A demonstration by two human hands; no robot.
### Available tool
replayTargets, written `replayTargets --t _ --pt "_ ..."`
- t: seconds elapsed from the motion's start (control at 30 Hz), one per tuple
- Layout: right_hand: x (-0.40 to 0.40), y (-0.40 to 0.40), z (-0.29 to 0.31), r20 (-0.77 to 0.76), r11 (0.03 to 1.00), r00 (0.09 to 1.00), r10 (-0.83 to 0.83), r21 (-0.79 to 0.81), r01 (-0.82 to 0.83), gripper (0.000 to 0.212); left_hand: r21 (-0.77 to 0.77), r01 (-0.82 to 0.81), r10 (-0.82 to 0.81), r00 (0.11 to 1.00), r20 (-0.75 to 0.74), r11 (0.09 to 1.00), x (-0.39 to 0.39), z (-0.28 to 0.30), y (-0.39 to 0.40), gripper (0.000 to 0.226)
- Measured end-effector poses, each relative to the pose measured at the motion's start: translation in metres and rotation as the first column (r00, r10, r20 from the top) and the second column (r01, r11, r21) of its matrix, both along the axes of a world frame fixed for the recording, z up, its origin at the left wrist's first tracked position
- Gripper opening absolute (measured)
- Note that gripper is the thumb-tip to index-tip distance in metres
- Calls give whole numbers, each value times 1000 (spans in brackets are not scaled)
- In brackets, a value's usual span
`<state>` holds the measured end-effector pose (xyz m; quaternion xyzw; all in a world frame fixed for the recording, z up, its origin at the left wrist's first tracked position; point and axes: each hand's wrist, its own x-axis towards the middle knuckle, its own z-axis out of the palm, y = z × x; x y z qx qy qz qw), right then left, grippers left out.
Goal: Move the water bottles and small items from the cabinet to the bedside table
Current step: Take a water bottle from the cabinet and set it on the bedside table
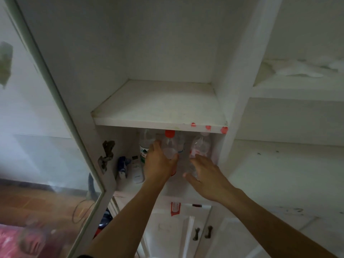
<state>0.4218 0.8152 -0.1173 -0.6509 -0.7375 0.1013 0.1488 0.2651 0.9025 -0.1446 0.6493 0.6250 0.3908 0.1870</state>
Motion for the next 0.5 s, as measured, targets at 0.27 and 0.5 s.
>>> replayTargets --t 0.27,0.5 --pt "1 -15 5 -28 1000 999 -21 -6 20 61 80 24 -21 999 -36 996 4 -8 -2 63" --pt "-3 -34 7 -106 999 994 -39 -9 38 61 109 47 -52 998 46 993 -11 -15 -25 62"
